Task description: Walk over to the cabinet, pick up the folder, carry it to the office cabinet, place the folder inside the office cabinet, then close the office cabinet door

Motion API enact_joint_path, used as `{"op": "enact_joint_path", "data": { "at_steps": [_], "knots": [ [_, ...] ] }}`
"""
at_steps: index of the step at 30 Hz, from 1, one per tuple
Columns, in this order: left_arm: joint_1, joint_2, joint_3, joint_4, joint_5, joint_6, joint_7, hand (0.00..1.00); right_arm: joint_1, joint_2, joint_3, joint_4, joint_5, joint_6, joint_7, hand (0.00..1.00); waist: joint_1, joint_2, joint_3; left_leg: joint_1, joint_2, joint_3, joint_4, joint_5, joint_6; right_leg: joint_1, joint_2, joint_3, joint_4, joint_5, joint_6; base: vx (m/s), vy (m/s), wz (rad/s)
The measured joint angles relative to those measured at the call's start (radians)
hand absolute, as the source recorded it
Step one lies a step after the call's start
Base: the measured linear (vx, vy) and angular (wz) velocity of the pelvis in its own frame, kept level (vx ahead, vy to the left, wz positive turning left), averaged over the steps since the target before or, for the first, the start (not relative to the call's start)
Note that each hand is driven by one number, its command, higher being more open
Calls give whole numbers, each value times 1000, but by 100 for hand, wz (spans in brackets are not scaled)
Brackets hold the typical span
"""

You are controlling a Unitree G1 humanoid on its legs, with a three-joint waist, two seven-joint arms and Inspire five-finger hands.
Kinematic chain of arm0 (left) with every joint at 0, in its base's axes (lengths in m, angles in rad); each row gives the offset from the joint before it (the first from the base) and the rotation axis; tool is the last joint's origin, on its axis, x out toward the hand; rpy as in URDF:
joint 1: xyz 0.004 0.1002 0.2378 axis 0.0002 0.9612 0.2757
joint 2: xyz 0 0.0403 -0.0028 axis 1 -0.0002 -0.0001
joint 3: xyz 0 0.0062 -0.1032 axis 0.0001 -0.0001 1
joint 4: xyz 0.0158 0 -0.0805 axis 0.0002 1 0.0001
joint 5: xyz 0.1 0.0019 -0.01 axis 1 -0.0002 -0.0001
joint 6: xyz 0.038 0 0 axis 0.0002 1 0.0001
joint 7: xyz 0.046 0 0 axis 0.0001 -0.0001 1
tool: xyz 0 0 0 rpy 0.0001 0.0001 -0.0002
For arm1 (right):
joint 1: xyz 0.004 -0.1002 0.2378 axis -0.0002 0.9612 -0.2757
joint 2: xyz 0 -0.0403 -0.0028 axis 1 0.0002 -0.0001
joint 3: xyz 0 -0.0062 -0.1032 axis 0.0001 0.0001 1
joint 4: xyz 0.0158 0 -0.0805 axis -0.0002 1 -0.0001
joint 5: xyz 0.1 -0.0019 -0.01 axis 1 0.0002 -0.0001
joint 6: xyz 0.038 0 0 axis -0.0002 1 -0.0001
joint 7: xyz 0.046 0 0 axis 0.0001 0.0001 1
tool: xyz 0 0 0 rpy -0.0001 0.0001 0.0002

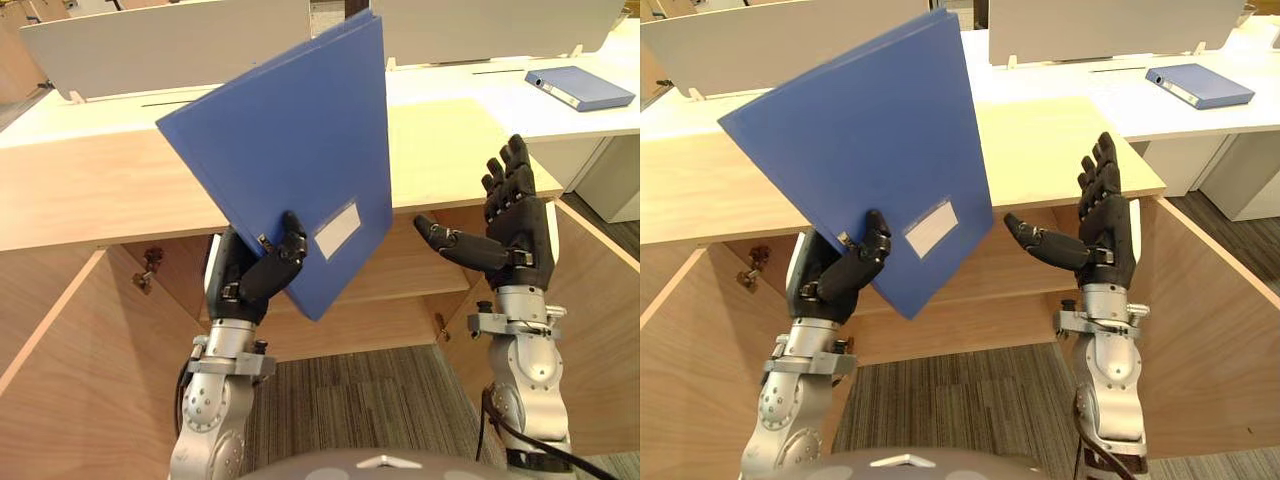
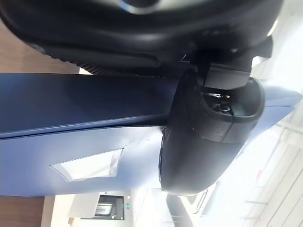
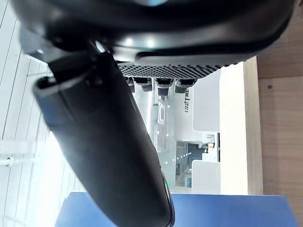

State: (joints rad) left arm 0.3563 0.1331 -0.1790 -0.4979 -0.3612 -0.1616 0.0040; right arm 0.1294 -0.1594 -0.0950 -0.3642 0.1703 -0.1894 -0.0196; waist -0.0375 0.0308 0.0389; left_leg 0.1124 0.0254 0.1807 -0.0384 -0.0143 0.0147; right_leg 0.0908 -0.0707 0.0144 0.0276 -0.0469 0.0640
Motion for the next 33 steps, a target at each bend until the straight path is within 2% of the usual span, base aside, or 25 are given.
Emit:
{"op": "enact_joint_path", "data": {
  "at_steps": [6, 11, 18, 19, 24, 33],
  "knots": [
    [-32, 58, -2, 25, -1, 0, -76, 0, -24, -69, 12, 1, 22, 0, 54, 100, 3, 0, -1, -11, 0, -1, 11, -1, 2, -7, 0, 0, 6, 1, 1, 0, 0, 0],
    [-66, 107, -7, 74, -2, 0, -140, 0, -61, -133, 78, 33, 27, 1, 104, 100, 4, 1, -8, -11, 0, 0, 13, -1, 2, -7, -1, 1, 7, 2, 3, 0, 0, 0],
    [-94, 155, -19, 112, -24, 0, -168, 0, -99, -168, 117, 130, 40, 4, 148, 100, 5, -9, -17, -13, -2, -1, 12, -1, 2, -9, -2, 1, 6, 3, 3, 0, 0, 0],
    [-96, 159, -19, 112, -24, 0, -168, 0, -100, -172, 118, 134, 53, 4, 151, 0, 6, -9, -17, -13, -2, -1, 12, -1, 2, -9, -2, 1, 6, 3, 3, 0, 0, 0],
    [-109, 179, -9, 120, -24, -1, -168, 0, -137, -234, 151, 184, 110, 7, 165, 0, 6, -10, -18, -14, -3, -1, 11, 0, 2, -10, -2, 0, 5, 4, 3, 0, 0, 0],
    [-125, 195, 11, 154, -23, -6, -165, 0, -162, -264, 156, 283, 143, 37, 190, 0, 9, -17, -25, -24, -4, -2, 11, 0, 3, -18, -3, 0, 5, 6, 3, 0, 0, 0]
  ]
}}
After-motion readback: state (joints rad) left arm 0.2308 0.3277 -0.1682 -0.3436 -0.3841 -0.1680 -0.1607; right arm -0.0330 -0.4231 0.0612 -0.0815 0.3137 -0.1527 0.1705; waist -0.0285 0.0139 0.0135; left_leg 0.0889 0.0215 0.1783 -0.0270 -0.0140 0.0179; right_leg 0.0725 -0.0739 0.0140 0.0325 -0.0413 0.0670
